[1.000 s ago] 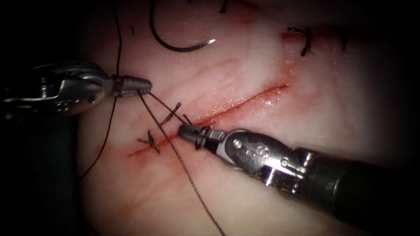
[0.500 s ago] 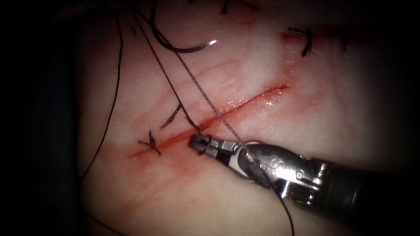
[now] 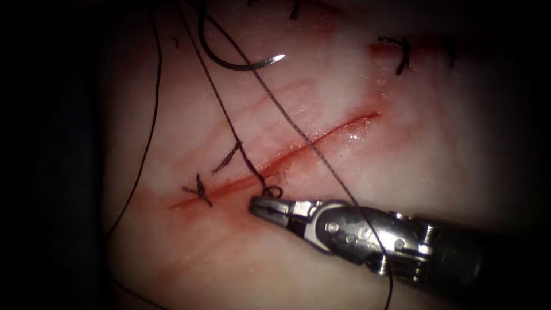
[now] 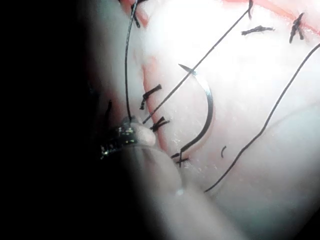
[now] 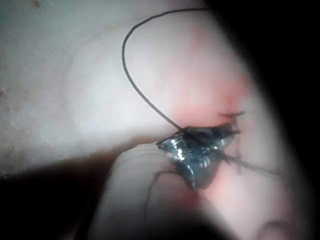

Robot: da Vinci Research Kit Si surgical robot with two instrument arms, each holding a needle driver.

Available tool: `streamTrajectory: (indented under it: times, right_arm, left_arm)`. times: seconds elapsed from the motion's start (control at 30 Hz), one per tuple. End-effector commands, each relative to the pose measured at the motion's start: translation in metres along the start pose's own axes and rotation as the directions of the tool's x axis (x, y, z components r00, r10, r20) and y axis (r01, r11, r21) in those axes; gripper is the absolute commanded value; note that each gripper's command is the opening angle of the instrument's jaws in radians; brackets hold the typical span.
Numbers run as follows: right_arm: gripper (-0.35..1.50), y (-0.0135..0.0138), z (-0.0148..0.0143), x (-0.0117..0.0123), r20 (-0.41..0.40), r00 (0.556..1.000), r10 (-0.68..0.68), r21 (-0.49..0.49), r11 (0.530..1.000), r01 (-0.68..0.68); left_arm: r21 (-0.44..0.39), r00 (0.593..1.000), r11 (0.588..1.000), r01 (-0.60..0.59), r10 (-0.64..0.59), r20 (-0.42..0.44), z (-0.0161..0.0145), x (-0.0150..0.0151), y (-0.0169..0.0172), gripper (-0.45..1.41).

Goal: Wound Closure
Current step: Tie the knot by pulling the left tool up and the right tool down.

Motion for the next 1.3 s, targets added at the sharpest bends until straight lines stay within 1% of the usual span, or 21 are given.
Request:
streamTrajectory:
  times: [0.03, 0.27, 0.43, 0.57, 0.7, 0.8, 0.9, 0.97, 1.03, 1.17, 1.3]
  right_arm:
    - [-0.35, -0.0003, 0.0005, 0.0, 0.001, 1.0, -0.012, 0.008, 1.0, 0.012]
    - [-0.35, -0.0005, 0.0005, 0.0007, 0.0, 0.999, -0.05, 0.02, 0.999, 0.05]
    - [-0.35, -0.0007, 0.0001, 0.0019, -0.016, 0.998, -0.067, 0.027, 0.997, 0.067]
    - [-0.35, -0.0015, -0.0004, 0.0031, -0.036, 0.995, -0.094, 0.049, 0.994, 0.096]
    - [-0.35, -0.0025, -0.0007, 0.0035, -0.043, 0.991, -0.123, 0.068, 0.99, 0.126]
    - [-0.35, -0.0029, -0.0008, 0.0029, -0.026, 0.991, -0.132, 0.083, 0.988, 0.134]
    - [-0.35, -0.0029, -0.0006, 0.0017, -0.018, 0.99, -0.141, 0.085, 0.986, 0.142]
    - [-0.35, -0.0025, -0.0003, 0.001, -0.02, 0.989, -0.149, 0.085, 0.985, 0.15]
    - [-0.35, -0.0016, 0.0002, 0.0001, -0.014, 0.992, -0.126, 0.079, 0.989, 0.127]
    - [-0.35, -0.0009, 0.0004, -0.0006, -0.012, 0.993, -0.115, 0.076, 0.99, 0.116]
    - [-0.35, -0.0018, 0.0, -0.0017, 0.014, 0.994, -0.109, 0.1, 0.989, 0.107]
  left_arm:
    - [0.008, 1.0, 1.0, 0.001, -0.001, 0.004, 0.0004, -0.0003, -0.0009, -0.35]
    - [0.037, 1.0, 0.999, 0.014, -0.015, 0.01, 0.0005, -0.0007, -0.0013, -0.35]
    - [0.046, 1.0, 0.999, 0.024, -0.024, 0.007, 0.0007, -0.0005, -0.0017, -0.35]
    - [0.047, 1.0, 0.999, 0.02, -0.02, 0.004, 0.0011, -0.0001, -0.0016, -0.35]
    - [0.049, 1.0, 0.999, 0.022, -0.022, 0.004, 0.0014, 0.0002, -0.0015, -0.35]
    - [0.058, 1.0, 0.998, 0.014, -0.015, 0.005, 0.0016, 0.0004, -0.0017, -0.35]
    - [0.071, 1.0, 0.997, 0.02, -0.02, 0.001, 0.0017, 0.0003, -0.0021, -0.35]
    - [0.081, 1.0, 0.996, 0.023, -0.023, -0.002, 0.0017, 0.0003, -0.0023, -0.35]
    - [0.091, 1.0, 0.996, 0.026, -0.025, -0.009, 0.0018, 0.0001, -0.0026, -0.35]
    - [0.11, 1.0, 0.993, 0.029, -0.029, -0.005, 0.002, -0.0003, -0.0029, -0.35]
    - [0.124, 0.999, 0.992, 0.033, -0.033, 0.0, 0.0023, -0.0008, -0.0034, -0.35]
